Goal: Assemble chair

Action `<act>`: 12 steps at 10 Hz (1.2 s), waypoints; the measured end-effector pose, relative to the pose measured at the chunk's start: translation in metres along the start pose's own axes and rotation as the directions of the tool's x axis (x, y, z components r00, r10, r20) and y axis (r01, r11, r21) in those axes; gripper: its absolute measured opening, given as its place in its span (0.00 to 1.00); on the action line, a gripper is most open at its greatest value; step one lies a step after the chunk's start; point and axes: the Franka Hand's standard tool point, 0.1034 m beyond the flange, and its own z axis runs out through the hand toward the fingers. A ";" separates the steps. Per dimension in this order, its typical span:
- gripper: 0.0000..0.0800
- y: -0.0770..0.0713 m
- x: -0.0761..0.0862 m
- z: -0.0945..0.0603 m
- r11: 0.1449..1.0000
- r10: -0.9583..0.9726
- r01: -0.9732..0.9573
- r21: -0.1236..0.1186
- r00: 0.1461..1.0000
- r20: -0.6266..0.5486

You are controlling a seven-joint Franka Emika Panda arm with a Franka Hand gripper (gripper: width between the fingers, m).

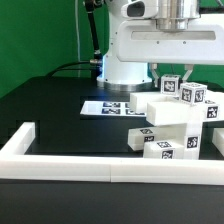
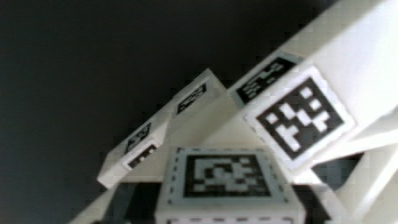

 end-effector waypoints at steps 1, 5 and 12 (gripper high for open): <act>0.34 0.000 0.000 0.000 0.998 0.070 -0.070 0.000 0.998 0.000; 0.34 -0.001 0.000 0.000 0.990 0.142 -0.142 0.000 0.990 0.000; 0.81 0.002 0.001 0.000 0.951 -0.310 0.310 -0.002 0.951 0.000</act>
Offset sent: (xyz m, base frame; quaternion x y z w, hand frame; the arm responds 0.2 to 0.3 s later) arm 0.0000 0.0000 0.0000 0.0000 0.0000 0.0650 0.9979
